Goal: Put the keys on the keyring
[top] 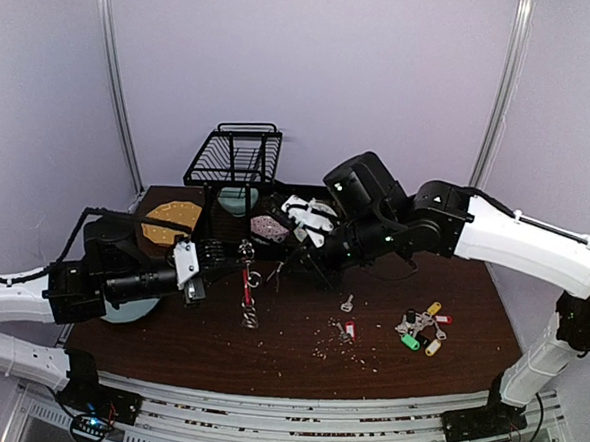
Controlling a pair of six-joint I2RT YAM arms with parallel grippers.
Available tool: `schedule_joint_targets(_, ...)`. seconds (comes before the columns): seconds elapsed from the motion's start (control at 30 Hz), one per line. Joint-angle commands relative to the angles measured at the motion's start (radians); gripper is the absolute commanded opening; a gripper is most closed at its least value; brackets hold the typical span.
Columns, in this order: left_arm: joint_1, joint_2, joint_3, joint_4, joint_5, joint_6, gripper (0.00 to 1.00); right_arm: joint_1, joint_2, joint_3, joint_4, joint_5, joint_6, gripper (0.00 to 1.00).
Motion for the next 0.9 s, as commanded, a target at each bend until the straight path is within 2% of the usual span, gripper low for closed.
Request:
schedule_joint_targets(0.0,-0.076,0.009,0.040,0.018,-0.192,0.045,0.00,0.075,0.067,0.099,-0.050,0.087,-0.010,0.00)
schedule_joint_targets(0.07,-0.089,0.005,0.038,0.022,-0.232,0.058,0.00,0.094,0.070,0.104,-0.042,0.072,-0.030,0.00)
schedule_joint_targets(0.23,-0.106,0.008,0.041,0.023,-0.297,0.071,0.00,0.101,0.010,0.032,0.015,-0.110,-0.084,0.00)
schedule_joint_targets(0.43,-0.110,-0.002,0.047,0.003,-0.265,0.065,0.00,0.100,-0.077,-0.004,-0.010,-0.050,-0.104,0.00)
schedule_joint_targets(0.53,-0.110,-0.005,0.052,0.003,-0.229,0.042,0.00,0.101,-0.091,-0.008,0.073,-0.146,-0.084,0.00)
schedule_joint_targets(0.6,-0.110,-0.006,0.056,0.000,-0.206,0.028,0.00,0.104,-0.073,0.009,0.101,-0.191,-0.073,0.00)
schedule_joint_targets(0.87,-0.110,-0.005,0.078,-0.021,-0.162,-0.007,0.00,0.113,0.027,0.113,0.044,-0.138,-0.072,0.00)
